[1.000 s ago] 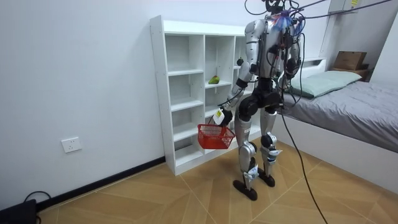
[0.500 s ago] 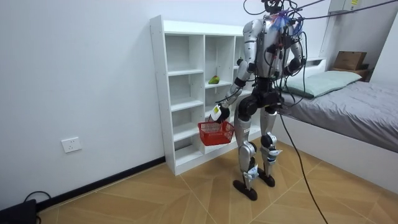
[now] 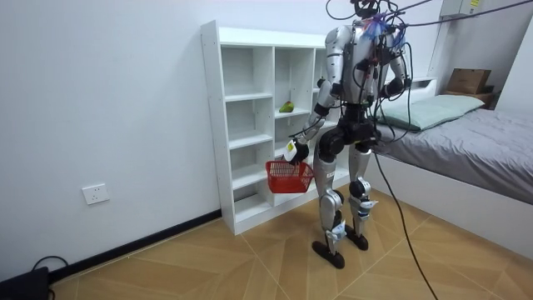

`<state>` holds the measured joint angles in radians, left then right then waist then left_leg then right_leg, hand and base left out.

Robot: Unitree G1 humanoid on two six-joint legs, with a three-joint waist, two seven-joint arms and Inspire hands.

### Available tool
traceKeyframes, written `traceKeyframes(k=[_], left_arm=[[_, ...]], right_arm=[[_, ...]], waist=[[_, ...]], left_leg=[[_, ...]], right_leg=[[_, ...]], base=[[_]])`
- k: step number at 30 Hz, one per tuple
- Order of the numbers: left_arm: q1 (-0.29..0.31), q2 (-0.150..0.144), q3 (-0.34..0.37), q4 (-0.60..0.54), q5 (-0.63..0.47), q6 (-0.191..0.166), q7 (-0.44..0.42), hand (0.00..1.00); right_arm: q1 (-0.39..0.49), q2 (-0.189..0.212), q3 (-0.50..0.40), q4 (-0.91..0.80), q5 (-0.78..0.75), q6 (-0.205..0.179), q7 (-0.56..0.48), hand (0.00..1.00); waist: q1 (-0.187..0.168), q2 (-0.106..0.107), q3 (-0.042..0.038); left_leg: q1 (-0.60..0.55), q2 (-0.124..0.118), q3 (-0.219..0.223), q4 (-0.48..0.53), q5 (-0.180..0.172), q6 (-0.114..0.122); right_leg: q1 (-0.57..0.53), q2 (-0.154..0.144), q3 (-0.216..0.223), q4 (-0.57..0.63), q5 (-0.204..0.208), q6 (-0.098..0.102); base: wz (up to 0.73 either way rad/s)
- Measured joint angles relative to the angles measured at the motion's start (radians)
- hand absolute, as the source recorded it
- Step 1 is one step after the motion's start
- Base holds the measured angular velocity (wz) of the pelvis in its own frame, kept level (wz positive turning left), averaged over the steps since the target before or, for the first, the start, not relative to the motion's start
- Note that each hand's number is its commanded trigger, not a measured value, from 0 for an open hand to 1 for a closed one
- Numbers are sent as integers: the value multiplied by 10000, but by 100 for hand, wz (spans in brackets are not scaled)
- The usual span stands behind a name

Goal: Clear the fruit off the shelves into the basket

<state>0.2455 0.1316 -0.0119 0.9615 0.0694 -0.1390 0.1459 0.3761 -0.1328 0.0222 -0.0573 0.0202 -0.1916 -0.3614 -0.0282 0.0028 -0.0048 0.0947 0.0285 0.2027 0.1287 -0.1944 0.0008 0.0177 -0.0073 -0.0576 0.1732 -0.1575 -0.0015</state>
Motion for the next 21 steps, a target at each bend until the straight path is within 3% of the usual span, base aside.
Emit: traceKeyframes(k=[9,15,21], left_arm=[[-72,9,-4,247,3,-1,-21,100],[-77,10,-7,399,-1,-1,-52,100],[-105,59,-8,418,0,0,-114,100]], right_arm=[[-45,0,-3,-678,71,-35,-406,0],[-181,-2,73,-890,39,-274,-669,0],[-370,-343,349,-974,50,-275,-1136,0]], waist=[[36,-48,-9],[58,-71,10],[109,-118,36]], left_leg=[[-13,38,146,1,-1,-2],[23,68,161,2,-10,-19],[1,69,154,0,-12,-21]], right_leg=[[-180,64,216,141,15,-24],[-152,103,264,128,28,-44],[-160,105,253,118,29,-44]], base=[[-8],[-1],[0]])
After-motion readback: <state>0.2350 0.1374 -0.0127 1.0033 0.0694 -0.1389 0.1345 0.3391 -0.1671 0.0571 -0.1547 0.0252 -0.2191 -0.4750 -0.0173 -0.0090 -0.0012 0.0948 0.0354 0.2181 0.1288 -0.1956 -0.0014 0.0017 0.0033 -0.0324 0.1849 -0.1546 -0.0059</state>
